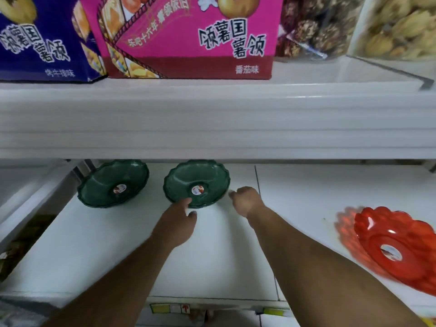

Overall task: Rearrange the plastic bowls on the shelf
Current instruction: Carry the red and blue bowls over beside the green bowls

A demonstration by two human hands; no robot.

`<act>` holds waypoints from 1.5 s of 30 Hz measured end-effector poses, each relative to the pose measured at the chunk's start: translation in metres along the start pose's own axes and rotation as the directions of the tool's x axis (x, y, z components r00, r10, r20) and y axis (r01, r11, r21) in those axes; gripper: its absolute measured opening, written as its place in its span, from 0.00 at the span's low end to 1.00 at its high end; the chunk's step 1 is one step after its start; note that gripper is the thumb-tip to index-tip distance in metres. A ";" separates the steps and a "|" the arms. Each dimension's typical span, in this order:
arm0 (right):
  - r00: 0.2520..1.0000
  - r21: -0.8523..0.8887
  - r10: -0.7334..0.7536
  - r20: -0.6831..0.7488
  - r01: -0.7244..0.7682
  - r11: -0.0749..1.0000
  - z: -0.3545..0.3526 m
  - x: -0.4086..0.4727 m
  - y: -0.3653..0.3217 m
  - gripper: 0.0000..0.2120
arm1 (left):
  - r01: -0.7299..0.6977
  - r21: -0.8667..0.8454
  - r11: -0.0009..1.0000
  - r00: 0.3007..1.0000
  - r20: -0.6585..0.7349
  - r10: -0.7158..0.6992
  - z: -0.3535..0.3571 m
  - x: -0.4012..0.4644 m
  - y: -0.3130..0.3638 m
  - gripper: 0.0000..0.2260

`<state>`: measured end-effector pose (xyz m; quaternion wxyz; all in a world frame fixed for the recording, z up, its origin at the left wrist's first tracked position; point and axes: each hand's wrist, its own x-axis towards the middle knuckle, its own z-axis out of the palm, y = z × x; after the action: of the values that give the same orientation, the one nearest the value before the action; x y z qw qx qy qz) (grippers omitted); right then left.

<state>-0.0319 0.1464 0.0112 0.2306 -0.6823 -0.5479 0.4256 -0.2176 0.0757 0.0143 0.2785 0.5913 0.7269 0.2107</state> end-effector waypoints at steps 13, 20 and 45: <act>0.962 -0.759 -0.269 0.042 0.206 0.618 -0.149 -0.102 0.105 0.35 | -0.277 0.433 0.858 0.960 0.168 0.224 0.095 -0.059 0.152 0.30; 0.964 -0.789 -0.266 0.018 0.177 0.588 -0.246 -0.159 0.176 0.35 | -0.332 0.475 0.815 0.941 0.229 0.249 0.169 -0.133 0.242 0.28; 0.972 -0.675 -0.019 -0.233 -0.147 0.723 -0.396 -0.230 0.347 0.35 | -0.440 0.378 0.814 0.882 0.352 0.314 0.316 -0.193 0.331 0.28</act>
<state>0.4805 -0.1127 0.0259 0.0066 -0.7809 -0.6128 0.1207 0.2630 -0.0497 0.0159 0.1845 0.7958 0.5768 0.0058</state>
